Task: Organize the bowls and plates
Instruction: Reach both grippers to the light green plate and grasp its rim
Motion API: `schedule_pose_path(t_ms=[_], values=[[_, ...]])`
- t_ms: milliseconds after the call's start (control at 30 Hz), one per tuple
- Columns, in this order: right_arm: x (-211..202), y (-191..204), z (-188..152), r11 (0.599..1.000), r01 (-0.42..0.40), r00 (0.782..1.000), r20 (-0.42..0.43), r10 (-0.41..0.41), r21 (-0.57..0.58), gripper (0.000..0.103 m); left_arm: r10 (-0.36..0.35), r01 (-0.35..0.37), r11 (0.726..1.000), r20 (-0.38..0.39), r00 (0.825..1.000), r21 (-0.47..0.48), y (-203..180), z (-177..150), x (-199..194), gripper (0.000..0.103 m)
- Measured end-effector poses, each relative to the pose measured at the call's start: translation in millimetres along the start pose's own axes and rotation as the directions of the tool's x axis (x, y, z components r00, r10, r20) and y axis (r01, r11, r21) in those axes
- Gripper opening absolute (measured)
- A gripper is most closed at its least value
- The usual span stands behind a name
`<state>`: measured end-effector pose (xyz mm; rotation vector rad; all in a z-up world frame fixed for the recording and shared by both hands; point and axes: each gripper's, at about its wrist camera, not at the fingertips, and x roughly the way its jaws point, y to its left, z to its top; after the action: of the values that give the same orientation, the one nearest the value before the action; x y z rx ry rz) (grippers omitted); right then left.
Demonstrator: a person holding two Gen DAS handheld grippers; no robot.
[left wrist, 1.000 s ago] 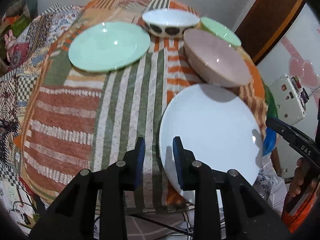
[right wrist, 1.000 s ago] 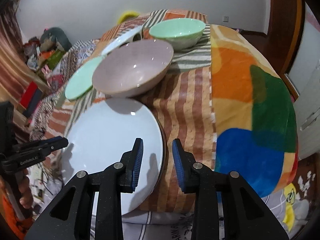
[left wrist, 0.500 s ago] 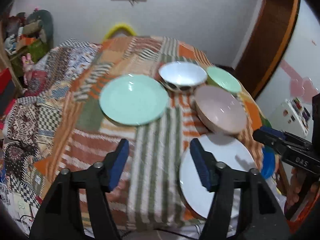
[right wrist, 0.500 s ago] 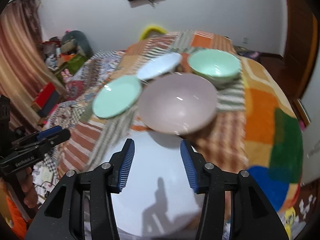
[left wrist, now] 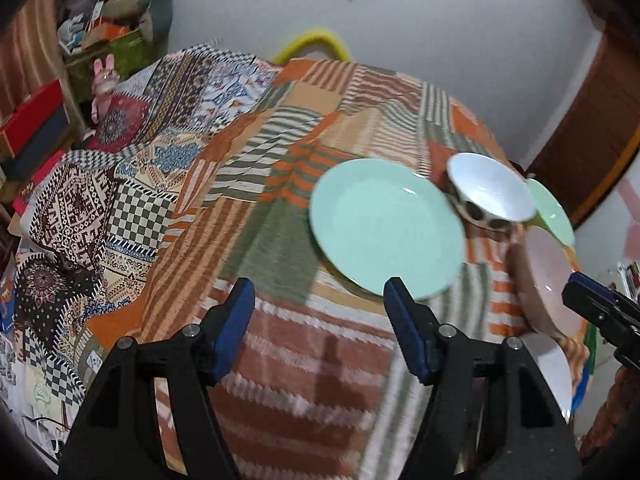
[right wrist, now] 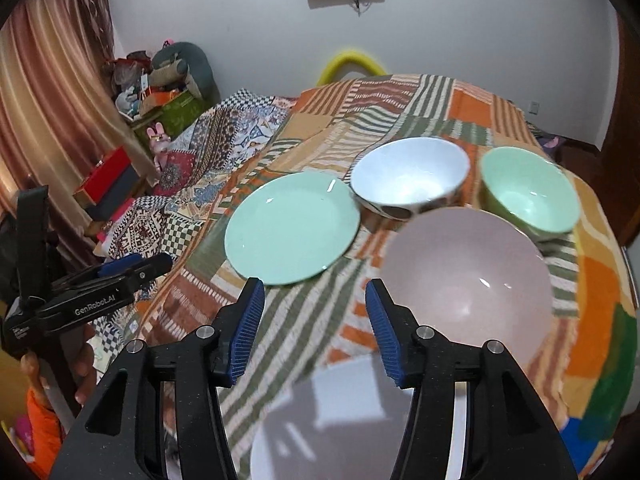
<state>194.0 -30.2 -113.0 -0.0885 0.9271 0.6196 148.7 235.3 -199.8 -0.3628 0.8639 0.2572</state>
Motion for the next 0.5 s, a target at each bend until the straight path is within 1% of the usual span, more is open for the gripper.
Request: schedule_pose_path(t_ms=[133, 267, 367, 433, 500], values=[[21.8, 5.1, 12.3, 1.000, 0.012, 1.000, -0.027, -0.012, -0.006, 0.049, 0.000, 0.000, 1.000, -0.022, 1.000, -0.008, 11.1, 11.1, 28.2, 0.067], [52.4, -0.3, 25.0, 1.000, 0.030, 0.996, -0.088, -0.029, 0.005, 0.049, -0.014, 0.014, 1.000, -0.034, 0.999, 0.007, 12.4, 20.4, 51.2, 0.065], [68.1, -6.3, 32.8, 0.999, 0.051, 0.992, -0.117, -0.049, 0.013, 0.049, -0.027, 0.027, 0.999, -0.031, 0.999, 0.019, 10.6, 28.7, 64.2, 0.060], [79.6, -8.6, 39.7, 0.998, 0.054, 0.989, -0.137, -0.051, 0.016, 0.049, -0.035, 0.036, 0.999, -0.039, 0.999, 0.023, 9.2, 34.2, 72.9, 0.053], [87.8, -8.1, 43.7, 0.998, 0.052, 0.987, -0.155, -0.048, 0.021, 0.049, -0.038, 0.040, 0.999, -0.051, 0.998, 0.026, 9.7, 39.3, 83.1, 0.048]])
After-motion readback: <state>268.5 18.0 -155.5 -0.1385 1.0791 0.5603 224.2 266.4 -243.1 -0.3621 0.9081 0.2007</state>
